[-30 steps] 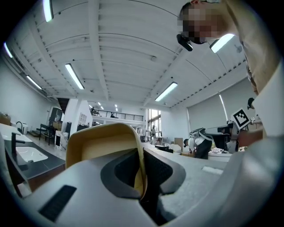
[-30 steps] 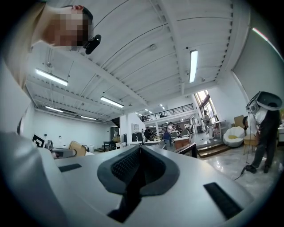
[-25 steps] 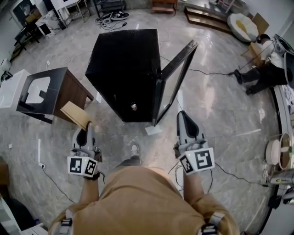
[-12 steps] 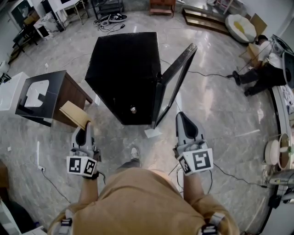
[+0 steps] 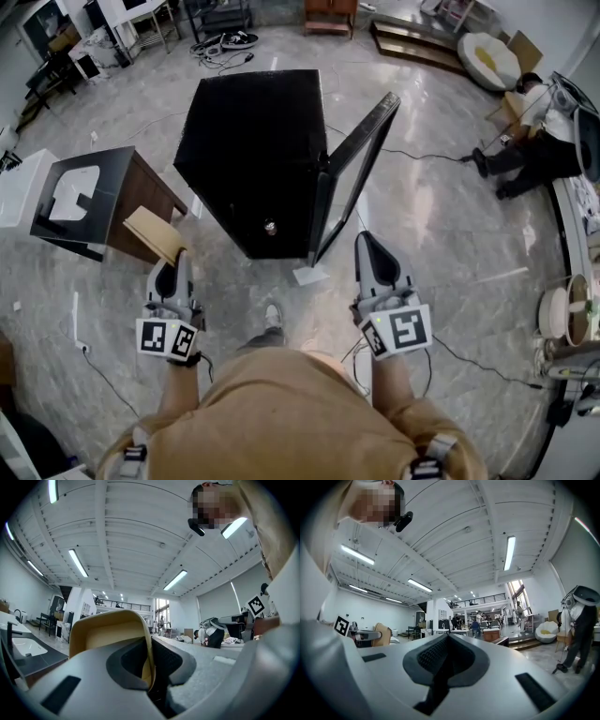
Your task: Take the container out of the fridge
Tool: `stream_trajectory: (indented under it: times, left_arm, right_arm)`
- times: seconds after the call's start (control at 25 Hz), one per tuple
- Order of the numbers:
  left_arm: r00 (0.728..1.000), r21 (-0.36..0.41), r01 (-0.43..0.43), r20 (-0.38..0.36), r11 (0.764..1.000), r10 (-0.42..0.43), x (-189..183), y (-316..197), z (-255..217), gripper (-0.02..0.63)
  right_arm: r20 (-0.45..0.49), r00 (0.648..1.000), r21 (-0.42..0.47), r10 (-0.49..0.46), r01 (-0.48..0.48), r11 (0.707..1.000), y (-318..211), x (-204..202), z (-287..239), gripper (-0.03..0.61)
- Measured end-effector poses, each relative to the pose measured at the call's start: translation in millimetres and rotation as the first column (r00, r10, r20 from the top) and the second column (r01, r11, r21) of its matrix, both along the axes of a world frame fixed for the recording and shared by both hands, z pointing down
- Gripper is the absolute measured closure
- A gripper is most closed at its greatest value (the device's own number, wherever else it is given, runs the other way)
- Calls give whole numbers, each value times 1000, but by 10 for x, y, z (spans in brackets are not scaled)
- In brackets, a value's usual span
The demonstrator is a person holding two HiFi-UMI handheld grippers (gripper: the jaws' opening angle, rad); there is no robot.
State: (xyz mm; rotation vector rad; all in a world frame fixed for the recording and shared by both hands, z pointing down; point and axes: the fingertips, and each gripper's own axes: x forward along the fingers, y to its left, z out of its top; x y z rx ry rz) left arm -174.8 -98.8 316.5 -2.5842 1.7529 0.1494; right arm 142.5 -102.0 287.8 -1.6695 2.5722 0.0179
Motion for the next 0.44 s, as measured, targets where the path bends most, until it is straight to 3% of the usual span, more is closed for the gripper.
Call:
stream_trajectory:
  times: [0.44]
  left_arm:
    - [1000,13,-26,-8,1000,26,26,101,-34,589]
  right_arm:
    - [-5,1000,7,-4,4,1000,196,-74,-41,578]
